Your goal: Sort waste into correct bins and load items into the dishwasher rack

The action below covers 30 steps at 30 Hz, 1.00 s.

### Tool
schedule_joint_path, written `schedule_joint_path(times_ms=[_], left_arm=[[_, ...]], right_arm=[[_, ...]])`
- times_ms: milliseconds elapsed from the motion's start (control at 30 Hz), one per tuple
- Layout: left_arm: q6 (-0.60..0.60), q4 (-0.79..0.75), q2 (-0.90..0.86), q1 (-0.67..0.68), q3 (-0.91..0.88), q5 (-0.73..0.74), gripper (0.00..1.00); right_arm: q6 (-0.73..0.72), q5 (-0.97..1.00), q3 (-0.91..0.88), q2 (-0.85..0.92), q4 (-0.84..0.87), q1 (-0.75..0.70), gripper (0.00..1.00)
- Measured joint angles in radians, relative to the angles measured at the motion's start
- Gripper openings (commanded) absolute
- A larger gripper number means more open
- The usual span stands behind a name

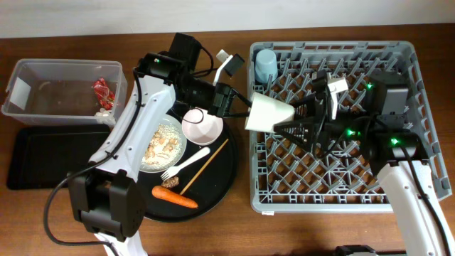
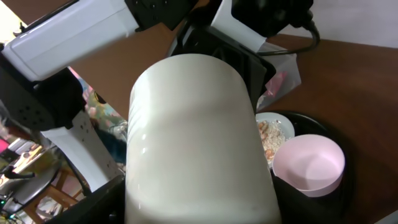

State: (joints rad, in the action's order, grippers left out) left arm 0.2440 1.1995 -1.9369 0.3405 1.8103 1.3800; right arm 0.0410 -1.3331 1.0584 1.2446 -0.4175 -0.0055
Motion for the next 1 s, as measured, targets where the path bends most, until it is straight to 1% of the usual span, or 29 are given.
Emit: schedule_joint_path(times_ms=[33, 67, 100, 133, 167, 200, 300, 367, 400, 467, 500, 567, 600, 633, 700, 800, 900, 1000], left_arm=[[0.000, 0.000, 0.000, 0.000, 0.000, 0.000, 0.03], [0.000, 0.000, 0.000, 0.000, 0.000, 0.000, 0.07], [0.001, 0.000, 0.000, 0.000, 0.000, 0.000, 0.16], [0.003, 0.001, 0.000, 0.000, 0.000, -0.011, 0.23], [0.000, 0.003, 0.000, 0.000, 0.000, -0.031, 0.27], [0.003, 0.004, 0.000, 0.001, 0.000, -0.052, 0.31], [-0.005, 0.008, 0.002, 0.006, 0.000, -0.159, 0.31], [-0.033, 0.014, 0.012, 0.006, 0.001, -0.290, 0.31], [-0.071, 0.019, 0.016, 0.005, 0.002, -0.414, 0.31], [-0.149, 0.046, 0.014, -0.010, 0.002, -0.620, 0.31], [-0.182, 0.061, 0.014, -0.029, 0.002, -0.695, 0.31], [-0.217, 0.094, 0.014, -0.084, 0.002, -0.801, 0.31], [-0.238, 0.113, 0.014, -0.131, 0.002, -0.864, 0.31], [-0.254, 0.129, 0.014, -0.162, 0.002, -0.907, 0.31], [-0.281, 0.162, 0.014, -0.208, 0.002, -0.999, 0.31], [-0.311, 0.188, 0.014, -0.255, 0.002, -1.102, 0.31], [-0.340, 0.188, 0.014, -0.269, 0.002, -1.170, 0.31], [-0.343, 0.188, 0.014, -0.269, 0.002, -1.183, 0.31]], right_arm=[[0.000, 0.000, 0.000, 0.000, 0.000, 0.000, 0.61], [-0.003, -0.002, 0.000, 0.000, 0.000, 0.000, 0.61], [-0.007, -0.002, 0.000, 0.000, 0.000, 0.000, 0.59], [-0.007, 0.000, 0.000, 0.000, 0.002, 0.000, 0.57], [-0.007, 0.000, 0.000, 0.000, 0.003, 0.000, 0.57], [-0.007, 0.002, 0.000, 0.000, 0.004, 0.000, 0.52], [-0.006, 0.028, 0.000, 0.000, 0.002, 0.000, 0.45], [-0.008, 0.058, 0.000, 0.003, -0.018, -0.001, 0.39], [-0.013, 0.076, 0.000, 0.003, -0.047, -0.002, 0.37], [-0.019, 0.129, 0.002, -0.003, -0.114, 0.002, 0.30], [-0.023, 0.159, 0.002, -0.003, -0.122, 0.002, 0.25], [-0.053, 0.236, 0.002, -0.003, -0.128, 0.002, 0.24], [-0.063, 0.284, 0.006, -0.003, -0.132, 0.002, 0.22], [-0.068, 0.328, 0.021, -0.002, -0.150, 0.002, 0.20], [-0.073, 0.505, 0.111, -0.002, -0.214, 0.002, 0.20], [-0.065, 0.669, 0.198, 0.005, -0.259, 0.002, 0.19], [-0.039, 0.838, 0.258, 0.083, -0.282, 0.018, 0.19], [-0.013, 0.988, 0.303, 0.212, -0.290, 0.095, 0.19]])
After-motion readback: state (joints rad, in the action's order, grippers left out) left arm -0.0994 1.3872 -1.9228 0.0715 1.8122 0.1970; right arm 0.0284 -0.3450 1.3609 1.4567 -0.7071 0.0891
